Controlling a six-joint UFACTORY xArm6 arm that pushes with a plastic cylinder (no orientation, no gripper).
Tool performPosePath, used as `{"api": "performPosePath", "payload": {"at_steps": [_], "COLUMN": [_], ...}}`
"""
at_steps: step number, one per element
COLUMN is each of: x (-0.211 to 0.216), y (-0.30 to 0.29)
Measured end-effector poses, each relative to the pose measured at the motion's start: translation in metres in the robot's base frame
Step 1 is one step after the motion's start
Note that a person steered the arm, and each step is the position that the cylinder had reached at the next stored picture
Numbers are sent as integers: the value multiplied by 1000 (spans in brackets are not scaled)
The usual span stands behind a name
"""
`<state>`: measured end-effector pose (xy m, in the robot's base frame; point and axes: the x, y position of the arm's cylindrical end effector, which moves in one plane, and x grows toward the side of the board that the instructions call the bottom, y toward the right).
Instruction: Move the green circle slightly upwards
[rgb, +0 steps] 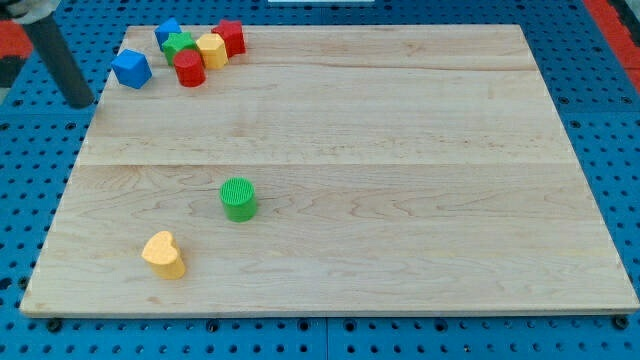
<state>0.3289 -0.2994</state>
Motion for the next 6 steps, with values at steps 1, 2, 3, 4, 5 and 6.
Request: {"api": "performPosePath", "payload": {"at_steps": [1, 2, 3, 4, 5, 6], "x": [-46, -13, 42, 56, 138, 173], "y": [35, 65, 146, 279, 294, 216]}}
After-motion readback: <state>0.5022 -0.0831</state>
